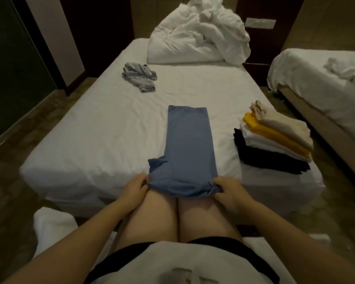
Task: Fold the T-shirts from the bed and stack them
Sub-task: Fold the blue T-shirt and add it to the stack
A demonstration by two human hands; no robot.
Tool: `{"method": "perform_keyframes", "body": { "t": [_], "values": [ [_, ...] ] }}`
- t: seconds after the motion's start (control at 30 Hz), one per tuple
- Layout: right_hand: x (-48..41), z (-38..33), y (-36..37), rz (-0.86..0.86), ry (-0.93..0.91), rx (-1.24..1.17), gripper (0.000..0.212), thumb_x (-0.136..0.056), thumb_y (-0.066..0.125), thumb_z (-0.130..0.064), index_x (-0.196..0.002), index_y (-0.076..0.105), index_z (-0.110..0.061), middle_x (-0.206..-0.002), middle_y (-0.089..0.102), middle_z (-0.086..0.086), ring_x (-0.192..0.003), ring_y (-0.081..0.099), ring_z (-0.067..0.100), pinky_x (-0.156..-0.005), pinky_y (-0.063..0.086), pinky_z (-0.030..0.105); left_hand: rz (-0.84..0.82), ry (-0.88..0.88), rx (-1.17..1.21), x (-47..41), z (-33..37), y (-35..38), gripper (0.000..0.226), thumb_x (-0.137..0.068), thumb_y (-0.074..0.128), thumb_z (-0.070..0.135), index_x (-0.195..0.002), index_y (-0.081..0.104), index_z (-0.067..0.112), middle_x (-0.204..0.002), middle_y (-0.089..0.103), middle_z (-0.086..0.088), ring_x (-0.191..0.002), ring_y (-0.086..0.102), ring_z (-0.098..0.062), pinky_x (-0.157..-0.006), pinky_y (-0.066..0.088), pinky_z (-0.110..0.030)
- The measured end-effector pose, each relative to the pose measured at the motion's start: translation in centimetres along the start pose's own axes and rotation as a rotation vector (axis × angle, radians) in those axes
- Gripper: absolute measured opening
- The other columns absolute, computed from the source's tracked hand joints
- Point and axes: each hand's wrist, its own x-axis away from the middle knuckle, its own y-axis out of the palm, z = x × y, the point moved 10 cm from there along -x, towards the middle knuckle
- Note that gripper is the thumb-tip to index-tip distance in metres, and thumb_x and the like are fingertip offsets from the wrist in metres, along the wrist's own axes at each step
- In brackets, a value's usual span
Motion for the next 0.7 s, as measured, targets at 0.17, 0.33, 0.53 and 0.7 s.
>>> {"method": "perform_keyframes", "body": {
  "t": [0.17,0.33,0.53,0.7],
  "values": [
    [0.1,-1.3,0.7,0.041,-0.144,0.118,0.025,-0.079,0.062,-0.028,-0.103,0.059,-0.019,-0.098,0.058,-0.002,-0.087,0.053,0.019,-0.075,0.044,0.037,-0.126,-0.064,0.118,-0.3,-0.4,1.4,0.028,-0.098,0.038,0.013,-0.125,0.045,0.015,-0.120,0.050,0.000,-0.114,0.050,-0.022,-0.095,0.039,-0.030],
    [0.8,-4.1,0.0,0.115,-0.292,0.201,0.020,-0.079,0.053,-0.031,-0.075,0.061,-0.013,-0.075,0.060,0.004,-0.068,0.054,0.023,-0.054,0.031,0.024,0.064,-0.053,0.132,-0.5,-0.3,-0.1,0.037,-0.099,0.039,0.012,-0.135,0.047,0.010,-0.143,0.043,-0.012,-0.130,0.041,-0.028,-0.107,0.028,-0.030],
    [1.6,-3.9,1.4,-0.019,-0.307,0.166,0.041,-0.074,0.039,-0.055,-0.077,0.061,-0.021,-0.079,0.052,-0.008,-0.073,0.047,0.012,-0.061,0.033,0.027,-0.028,-0.077,0.141,0.8,-1.5,0.4,0.035,-0.099,0.040,0.016,-0.133,0.050,0.020,-0.145,0.041,-0.011,-0.129,0.042,-0.028,-0.106,0.031,-0.032],
    [-1.4,-7.9,1.2,-0.081,-0.244,-0.085,0.037,-0.088,0.049,-0.054,-0.100,0.067,-0.024,-0.105,0.064,-0.006,-0.100,0.053,0.013,-0.088,0.041,0.030,-0.111,-0.247,0.424,0.0,-1.8,1.4,0.044,-0.095,0.039,0.001,-0.136,0.046,0.014,-0.136,0.047,-0.011,-0.125,0.044,-0.028,-0.110,0.033,-0.038]
  ]
}}
